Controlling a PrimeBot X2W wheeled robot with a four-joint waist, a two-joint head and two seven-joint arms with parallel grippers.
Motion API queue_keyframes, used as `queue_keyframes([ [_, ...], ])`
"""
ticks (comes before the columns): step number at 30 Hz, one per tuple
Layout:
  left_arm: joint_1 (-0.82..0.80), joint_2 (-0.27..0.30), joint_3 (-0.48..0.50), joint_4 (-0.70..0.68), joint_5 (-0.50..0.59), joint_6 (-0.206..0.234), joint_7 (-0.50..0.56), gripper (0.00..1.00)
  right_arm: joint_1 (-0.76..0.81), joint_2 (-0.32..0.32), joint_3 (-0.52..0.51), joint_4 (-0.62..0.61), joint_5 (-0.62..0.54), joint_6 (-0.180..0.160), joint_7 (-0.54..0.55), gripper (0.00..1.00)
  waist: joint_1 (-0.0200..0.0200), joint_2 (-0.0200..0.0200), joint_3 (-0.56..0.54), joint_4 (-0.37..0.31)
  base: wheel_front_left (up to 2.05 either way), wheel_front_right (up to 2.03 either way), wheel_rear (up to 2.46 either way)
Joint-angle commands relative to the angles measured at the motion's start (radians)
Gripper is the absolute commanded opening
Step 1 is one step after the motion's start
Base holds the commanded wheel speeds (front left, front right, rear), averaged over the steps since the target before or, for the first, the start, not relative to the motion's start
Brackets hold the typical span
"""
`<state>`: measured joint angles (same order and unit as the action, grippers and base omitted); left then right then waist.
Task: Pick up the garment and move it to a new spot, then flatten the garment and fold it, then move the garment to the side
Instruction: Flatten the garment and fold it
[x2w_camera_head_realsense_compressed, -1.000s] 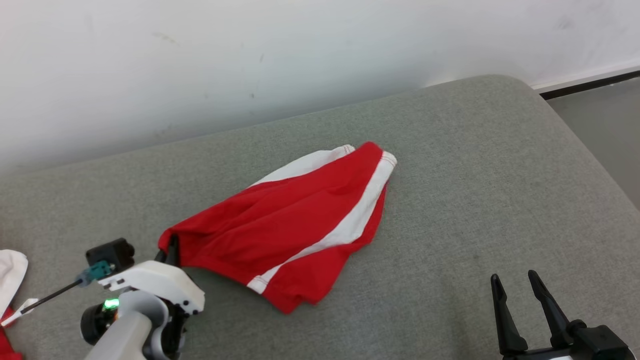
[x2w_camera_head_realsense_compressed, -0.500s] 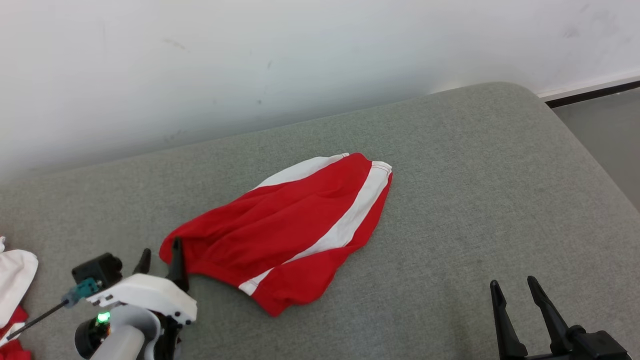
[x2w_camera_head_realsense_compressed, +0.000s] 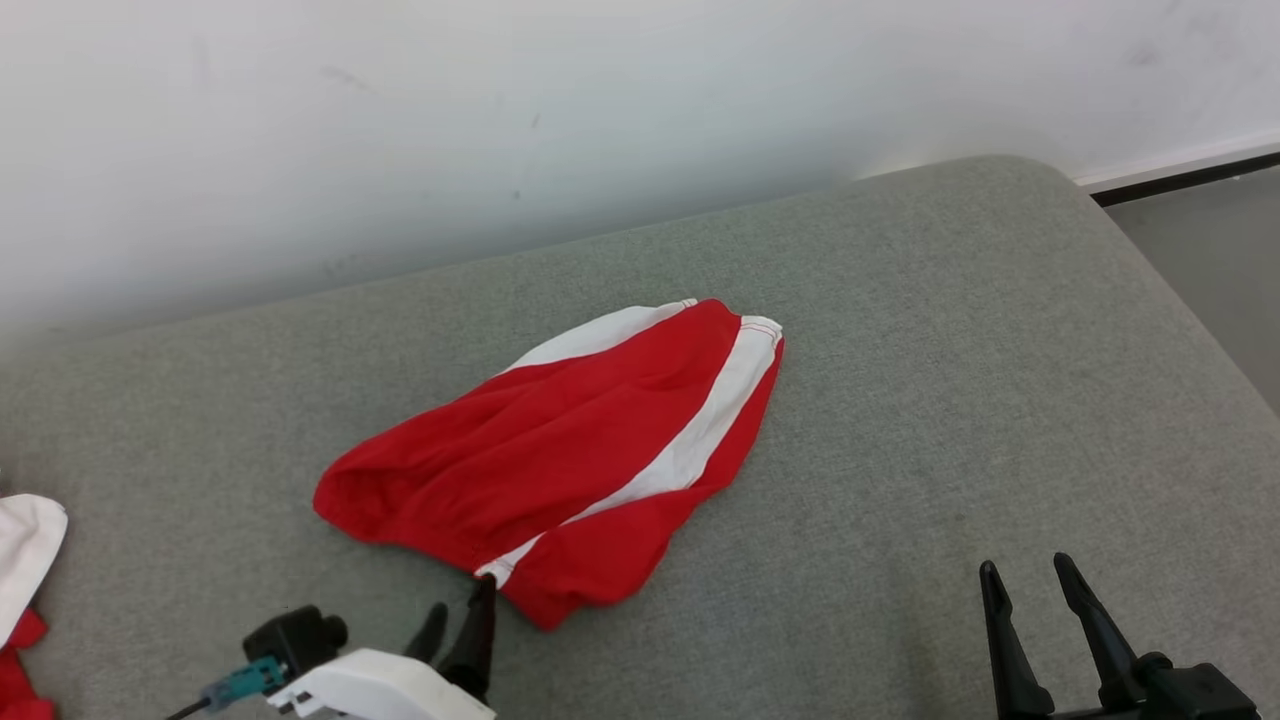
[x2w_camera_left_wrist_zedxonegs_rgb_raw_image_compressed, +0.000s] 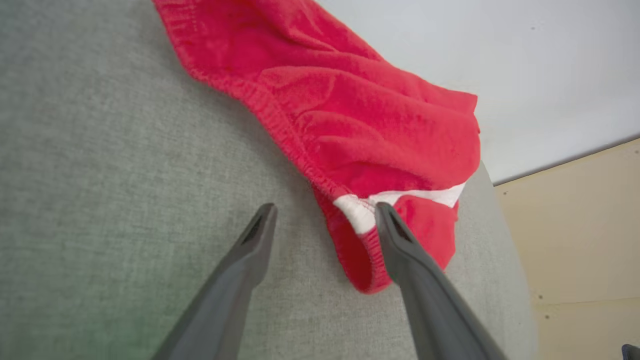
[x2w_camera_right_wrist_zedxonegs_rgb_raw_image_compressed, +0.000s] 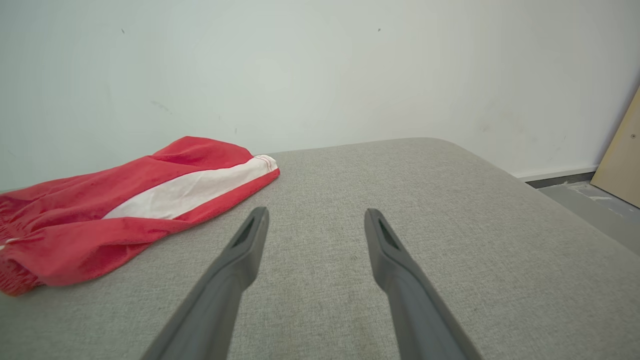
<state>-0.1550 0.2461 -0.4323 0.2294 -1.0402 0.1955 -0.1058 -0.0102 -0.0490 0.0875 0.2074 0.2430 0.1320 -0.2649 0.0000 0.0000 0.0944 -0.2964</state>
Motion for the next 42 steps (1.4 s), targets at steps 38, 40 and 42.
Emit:
queue_keyframes([
  [38,-0.11,0.078,-0.154,-0.077,0.142,-0.185,0.031,0.0,-0.004,-0.003,-0.017,0.007,-0.001,-0.003,0.001,1.0,0.0,0.0,0.008,0.001,0.0,0.0,0.0],
  [40,-0.087,0.113,-0.184,-0.108,0.178,-0.199,0.029,0.0,0.002,-0.003,-0.013,0.008,-0.005,-0.003,0.001,1.0,0.0,0.0,-0.007,0.006,0.0,0.0,0.0],
  [42,-0.058,0.14,-0.206,-0.133,0.2,-0.212,0.027,0.0,0.011,-0.003,-0.014,0.008,-0.004,-0.003,0.001,1.0,0.0,0.0,-0.019,0.014,0.0,0.0,0.0],
])
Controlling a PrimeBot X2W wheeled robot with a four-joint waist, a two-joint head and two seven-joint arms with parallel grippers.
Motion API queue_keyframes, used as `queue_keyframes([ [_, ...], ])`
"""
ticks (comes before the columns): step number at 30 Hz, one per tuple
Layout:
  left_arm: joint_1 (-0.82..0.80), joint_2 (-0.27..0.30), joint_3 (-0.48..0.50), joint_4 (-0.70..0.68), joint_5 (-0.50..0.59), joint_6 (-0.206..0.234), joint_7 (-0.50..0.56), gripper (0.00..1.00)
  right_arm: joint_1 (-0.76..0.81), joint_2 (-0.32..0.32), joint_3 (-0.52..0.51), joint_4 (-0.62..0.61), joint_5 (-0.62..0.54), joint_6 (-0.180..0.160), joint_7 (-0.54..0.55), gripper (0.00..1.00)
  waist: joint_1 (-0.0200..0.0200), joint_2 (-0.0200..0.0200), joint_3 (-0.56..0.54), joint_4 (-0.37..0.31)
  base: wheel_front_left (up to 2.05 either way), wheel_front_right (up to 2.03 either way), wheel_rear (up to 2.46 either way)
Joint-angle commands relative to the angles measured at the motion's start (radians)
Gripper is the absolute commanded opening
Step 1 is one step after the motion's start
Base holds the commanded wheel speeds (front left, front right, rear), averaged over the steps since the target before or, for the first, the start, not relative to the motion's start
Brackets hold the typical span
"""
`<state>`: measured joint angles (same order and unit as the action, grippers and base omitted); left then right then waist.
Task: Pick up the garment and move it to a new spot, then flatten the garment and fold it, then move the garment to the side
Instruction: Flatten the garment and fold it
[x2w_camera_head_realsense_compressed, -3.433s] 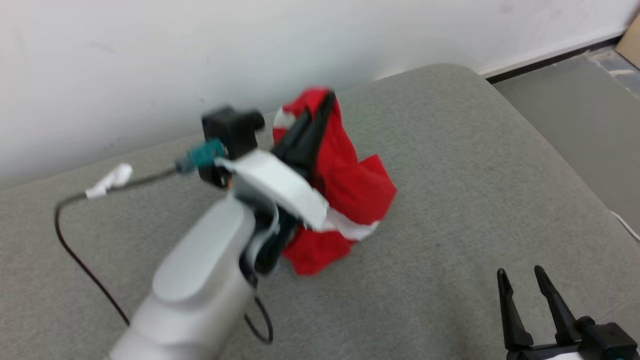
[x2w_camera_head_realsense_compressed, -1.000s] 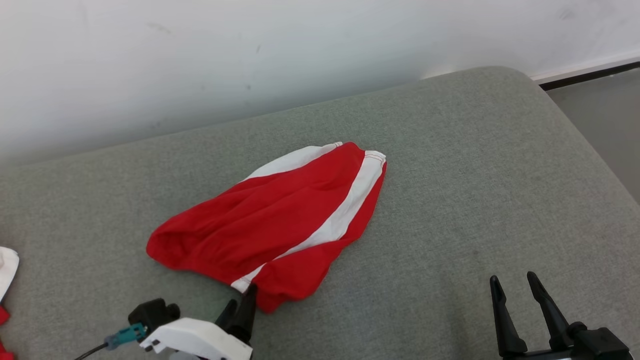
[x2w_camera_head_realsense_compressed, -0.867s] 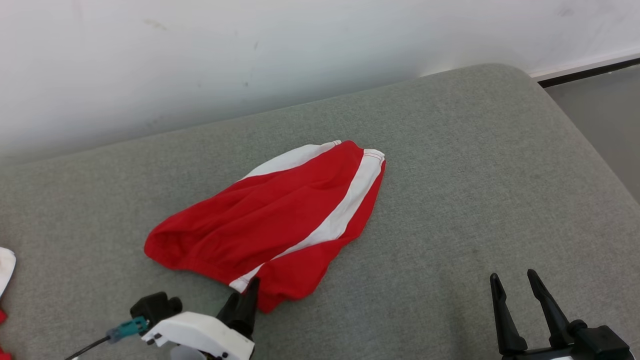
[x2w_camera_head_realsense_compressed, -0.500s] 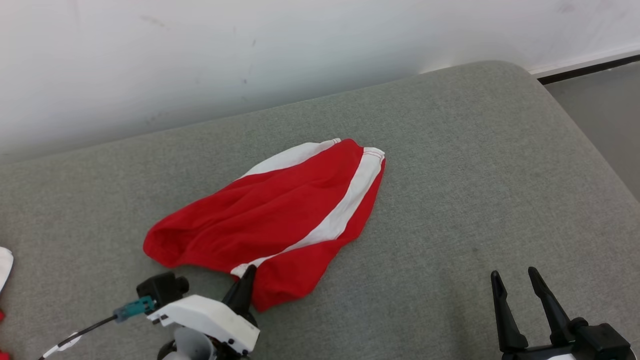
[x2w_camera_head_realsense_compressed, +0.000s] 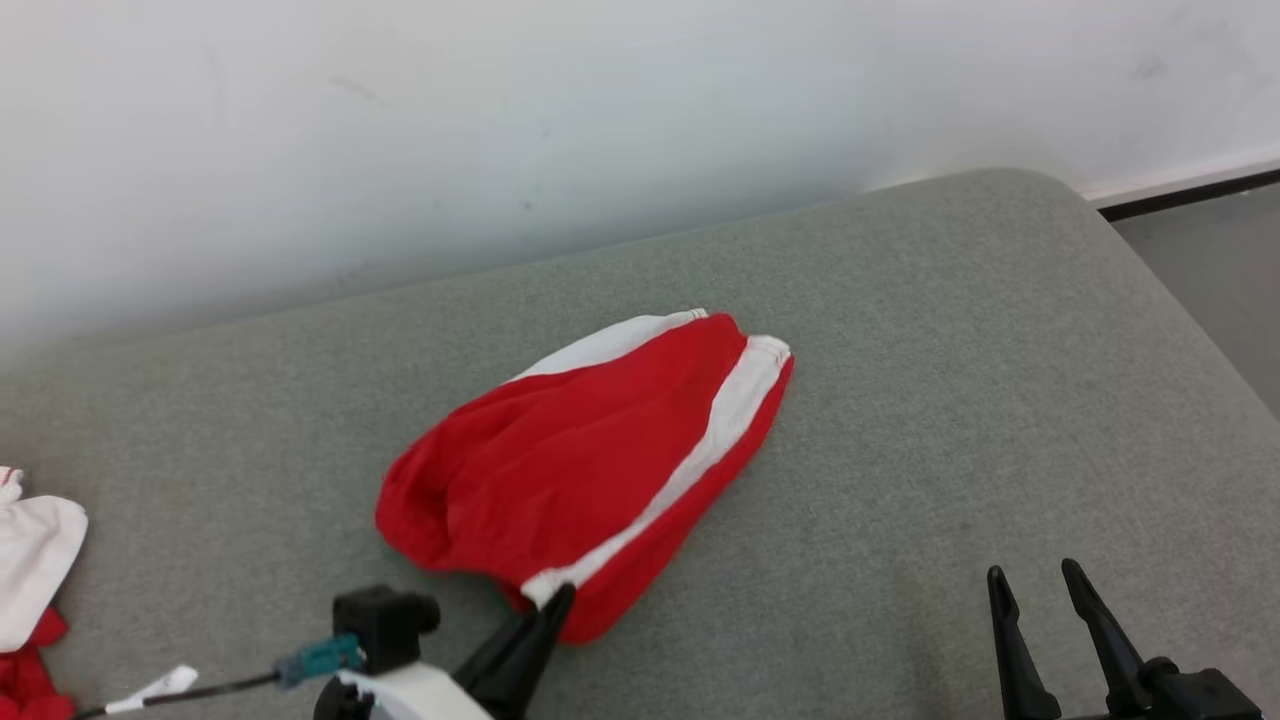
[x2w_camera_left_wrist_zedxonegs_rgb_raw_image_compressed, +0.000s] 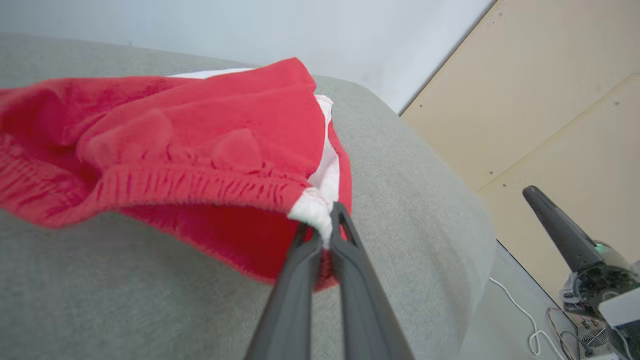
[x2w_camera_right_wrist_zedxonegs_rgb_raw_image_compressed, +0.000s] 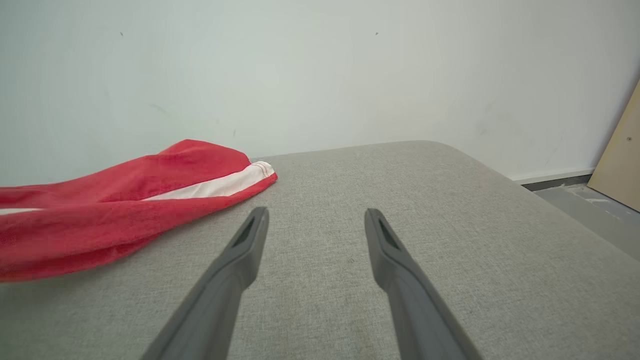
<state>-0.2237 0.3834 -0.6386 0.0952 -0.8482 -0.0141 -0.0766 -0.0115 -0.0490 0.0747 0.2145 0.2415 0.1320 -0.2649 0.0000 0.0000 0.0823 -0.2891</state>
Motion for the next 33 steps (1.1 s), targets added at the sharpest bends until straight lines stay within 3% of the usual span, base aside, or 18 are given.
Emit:
queue_keyframes([
  [1,0.025,0.013,-0.008,-0.008,0.011,-0.009,-0.006,0.0,0.015,-0.003,-0.002,0.001,-0.004,-0.003,0.001,1.0,0.0,0.0,-0.014,0.011,0.0,0.0,0.0],
  [6,0.112,0.059,-0.073,-0.01,0.067,-0.047,-0.04,0.0,0.032,-0.003,-0.007,0.003,-0.018,-0.003,0.001,1.0,0.0,0.0,-0.043,0.033,0.0,0.0,0.0],
  [10,0.164,0.058,-0.103,0.028,0.083,-0.056,-0.082,0.0,0.036,-0.003,-0.01,0.004,-0.025,-0.003,0.001,1.0,0.0,0.0,-0.056,0.045,0.0,0.0,0.0],
  [21,0.24,0.069,-0.079,0.175,0.148,-0.057,-0.181,0.0,0.06,-0.003,-0.011,0.003,-0.036,-0.003,0.001,1.0,0.0,0.0,-0.08,0.065,0.0,0.0,0.0],
  [22,0.243,0.072,-0.072,0.184,0.155,-0.058,-0.183,0.23,0.061,-0.003,-0.011,0.003,-0.036,-0.003,0.001,1.0,0.0,0.0,-0.081,0.068,0.0,0.0,0.0],
  [23,0.244,0.074,-0.063,0.19,0.165,-0.054,-0.186,0.38,0.063,-0.003,-0.011,0.002,-0.037,-0.003,0.001,1.0,0.0,0.0,-0.081,0.069,0.0,0.0,0.0],
  [25,0.245,0.08,-0.042,0.201,0.177,-0.045,-0.189,1.0,0.065,-0.003,-0.011,0.001,-0.036,-0.003,0.001,1.0,0.0,0.0,-0.081,0.072,0.0,0.0,0.0],
  [33,0.271,0.142,0.033,0.149,0.14,0.013,-0.154,1.0,0.067,-0.003,-0.003,-0.001,-0.026,-0.003,0.001,1.0,0.0,0.0,-0.078,0.064,0.0,0.0,0.0],
])
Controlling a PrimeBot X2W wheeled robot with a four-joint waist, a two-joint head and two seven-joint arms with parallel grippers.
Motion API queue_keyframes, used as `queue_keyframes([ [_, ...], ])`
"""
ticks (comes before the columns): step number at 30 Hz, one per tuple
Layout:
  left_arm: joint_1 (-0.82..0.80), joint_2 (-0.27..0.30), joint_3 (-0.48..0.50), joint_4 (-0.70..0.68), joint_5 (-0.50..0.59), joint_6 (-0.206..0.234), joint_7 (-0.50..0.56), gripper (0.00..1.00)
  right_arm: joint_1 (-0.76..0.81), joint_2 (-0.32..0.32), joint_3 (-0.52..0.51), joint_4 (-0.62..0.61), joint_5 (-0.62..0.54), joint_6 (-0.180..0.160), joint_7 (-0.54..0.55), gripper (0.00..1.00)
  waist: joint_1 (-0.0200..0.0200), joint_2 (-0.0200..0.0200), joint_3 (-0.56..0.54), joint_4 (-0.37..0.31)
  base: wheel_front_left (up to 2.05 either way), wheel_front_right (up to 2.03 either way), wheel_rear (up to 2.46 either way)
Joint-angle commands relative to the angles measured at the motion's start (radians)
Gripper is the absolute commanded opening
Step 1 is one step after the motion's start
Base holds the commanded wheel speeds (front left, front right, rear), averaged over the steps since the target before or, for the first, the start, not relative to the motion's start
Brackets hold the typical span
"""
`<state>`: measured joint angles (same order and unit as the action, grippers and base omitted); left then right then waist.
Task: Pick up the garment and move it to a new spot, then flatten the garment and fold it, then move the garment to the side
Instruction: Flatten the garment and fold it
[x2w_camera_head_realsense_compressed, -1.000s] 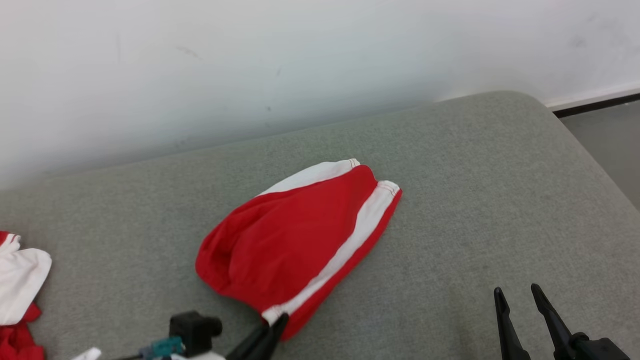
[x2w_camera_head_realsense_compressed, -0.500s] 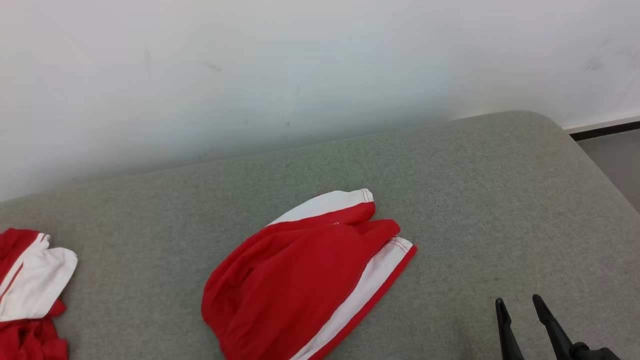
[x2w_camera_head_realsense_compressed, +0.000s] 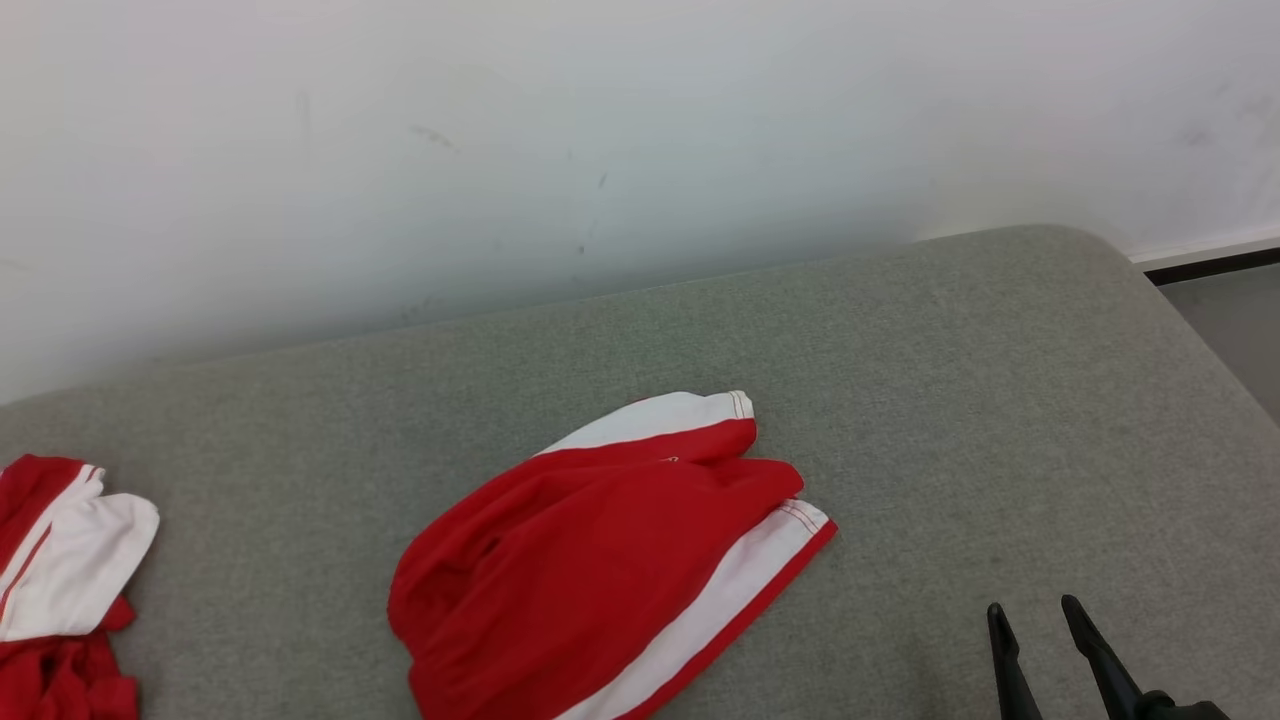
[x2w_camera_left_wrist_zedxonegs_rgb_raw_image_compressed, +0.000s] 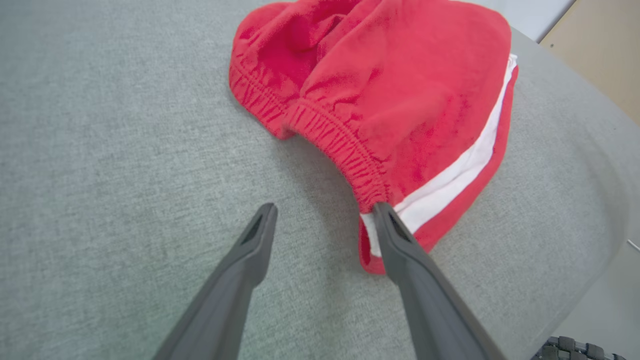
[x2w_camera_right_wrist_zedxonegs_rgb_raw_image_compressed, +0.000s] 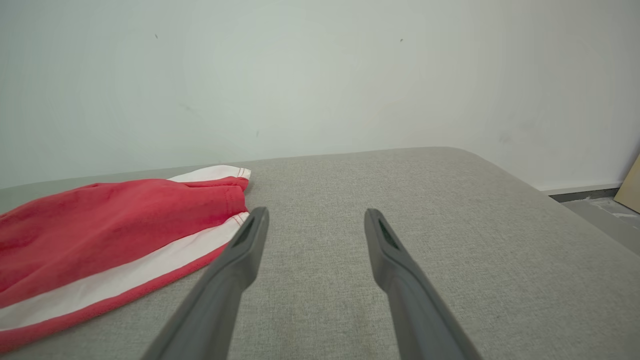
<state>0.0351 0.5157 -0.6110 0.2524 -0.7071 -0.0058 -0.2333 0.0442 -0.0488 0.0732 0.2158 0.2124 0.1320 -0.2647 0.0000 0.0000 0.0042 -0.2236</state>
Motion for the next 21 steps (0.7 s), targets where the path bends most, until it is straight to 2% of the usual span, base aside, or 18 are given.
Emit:
queue_keyframes([
  [1,0.017,0.026,0.013,-0.031,-0.003,0.019,0.011,1.0,0.013,-0.003,-0.004,-0.003,0.004,-0.003,0.001,1.0,0.0,0.0,0.0,-0.004,0.0,0.0,0.0],
  [6,0.035,0.101,0.056,-0.195,0.009,0.095,0.057,1.0,0.012,-0.003,-0.004,-0.007,0.003,-0.003,0.001,1.0,0.0,0.0,0.003,-0.02,0.0,0.0,0.0],
  [8,0.013,0.111,0.07,-0.265,0.033,0.132,0.063,1.0,0.004,-0.003,-0.003,-0.008,0.003,-0.003,0.001,1.0,0.0,0.0,0.007,-0.029,0.0,0.0,0.0],
  [10,-0.015,0.106,0.058,-0.328,0.059,0.147,0.079,1.0,-0.007,-0.003,0.002,-0.01,0.002,-0.003,0.001,1.0,0.0,0.0,0.013,-0.045,0.0,0.0,0.0],
  [15,-0.143,0.017,-0.041,-0.371,0.117,0.115,0.148,1.0,-0.037,-0.003,0.013,-0.015,0.009,-0.003,0.001,1.0,0.0,0.0,0.039,-0.1,0.0,0.0,0.0],
  [21,-0.33,-0.14,-0.168,-0.217,0.176,0.046,0.225,1.0,-0.069,-0.003,0.022,-0.022,0.033,-0.003,0.001,1.0,0.0,0.0,0.096,-0.178,0.0,0.0,0.0],
])
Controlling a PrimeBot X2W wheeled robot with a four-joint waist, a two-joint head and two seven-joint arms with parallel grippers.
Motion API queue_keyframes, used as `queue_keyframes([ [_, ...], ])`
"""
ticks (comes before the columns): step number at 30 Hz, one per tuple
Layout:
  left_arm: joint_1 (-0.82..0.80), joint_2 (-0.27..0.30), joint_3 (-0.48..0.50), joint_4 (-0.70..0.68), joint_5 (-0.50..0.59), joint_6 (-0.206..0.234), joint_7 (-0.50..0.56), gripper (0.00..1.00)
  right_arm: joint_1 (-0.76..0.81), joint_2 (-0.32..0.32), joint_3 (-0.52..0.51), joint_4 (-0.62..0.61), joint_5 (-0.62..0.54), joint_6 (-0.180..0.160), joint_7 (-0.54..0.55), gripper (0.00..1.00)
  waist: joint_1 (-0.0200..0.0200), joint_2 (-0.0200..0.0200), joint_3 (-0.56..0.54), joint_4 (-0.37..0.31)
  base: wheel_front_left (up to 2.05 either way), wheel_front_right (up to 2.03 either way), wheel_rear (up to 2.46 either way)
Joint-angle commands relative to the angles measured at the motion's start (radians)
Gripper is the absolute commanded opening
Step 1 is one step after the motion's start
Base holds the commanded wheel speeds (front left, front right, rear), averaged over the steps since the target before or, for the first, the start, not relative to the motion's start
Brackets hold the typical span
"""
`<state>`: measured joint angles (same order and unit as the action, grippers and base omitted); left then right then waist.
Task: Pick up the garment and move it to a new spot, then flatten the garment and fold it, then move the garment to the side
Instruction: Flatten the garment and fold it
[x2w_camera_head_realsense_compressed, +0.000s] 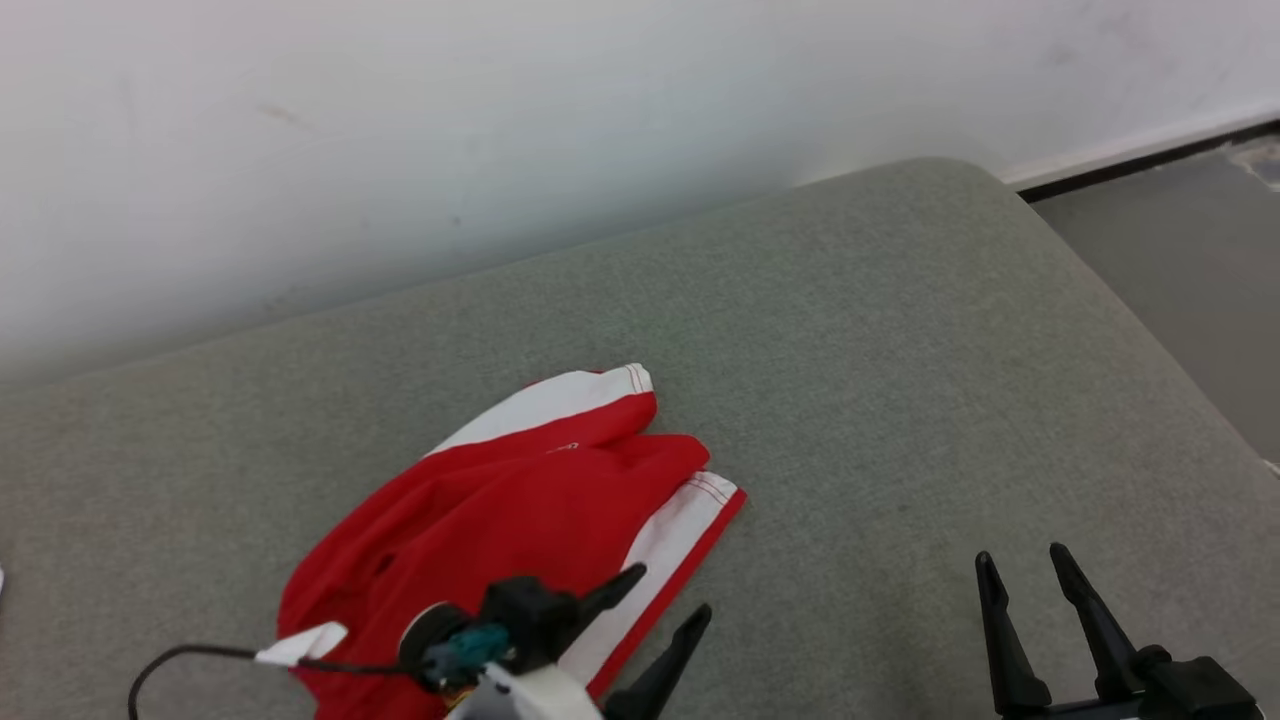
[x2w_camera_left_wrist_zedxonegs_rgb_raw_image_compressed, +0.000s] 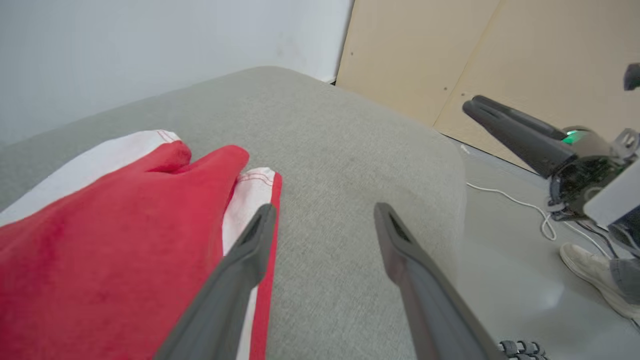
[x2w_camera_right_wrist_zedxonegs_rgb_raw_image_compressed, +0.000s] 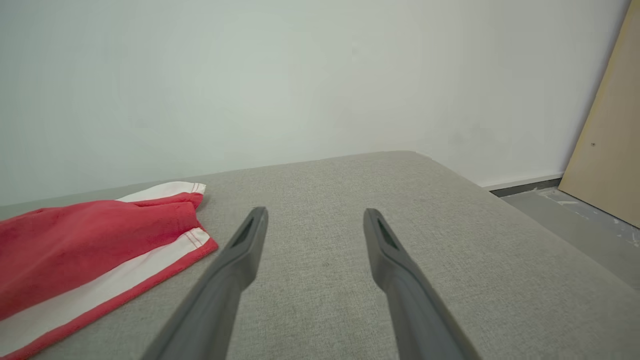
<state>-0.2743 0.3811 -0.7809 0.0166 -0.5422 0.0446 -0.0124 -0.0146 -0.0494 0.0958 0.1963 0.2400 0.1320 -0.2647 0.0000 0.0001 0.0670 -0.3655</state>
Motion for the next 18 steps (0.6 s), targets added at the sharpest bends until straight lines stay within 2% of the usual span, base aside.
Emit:
queue_keyframes([
  [1,-0.042,-0.035,-0.004,0.053,0.001,-0.01,0.01,1.0,-0.013,-0.003,-0.001,-0.003,0.012,-0.003,0.001,1.0,0.0,-0.0001,0.043,-0.048,0.0,0.0,0.0],
  [8,-0.197,-0.109,-0.007,0.273,0.041,-0.004,0.019,1.0,-0.028,-0.002,-0.002,-0.008,0.042,-0.003,0.001,1.0,0.0,-0.0001,0.096,-0.113,0.0,0.0,0.0],
  [13,-0.276,-0.125,-0.021,0.376,0.071,-0.023,0.025,1.0,-0.043,-0.003,0.0,-0.012,0.053,-0.003,0.001,1.0,0.0,-0.0001,0.121,-0.128,0.0,0.0,0.0],
  [18,-0.333,-0.145,-0.022,0.463,0.082,-0.022,0.019,1.0,-0.051,-0.002,0.006,-0.011,0.062,-0.003,0.001,1.0,0.0,-0.0001,0.138,-0.132,0.0,0.0,0.0],
])
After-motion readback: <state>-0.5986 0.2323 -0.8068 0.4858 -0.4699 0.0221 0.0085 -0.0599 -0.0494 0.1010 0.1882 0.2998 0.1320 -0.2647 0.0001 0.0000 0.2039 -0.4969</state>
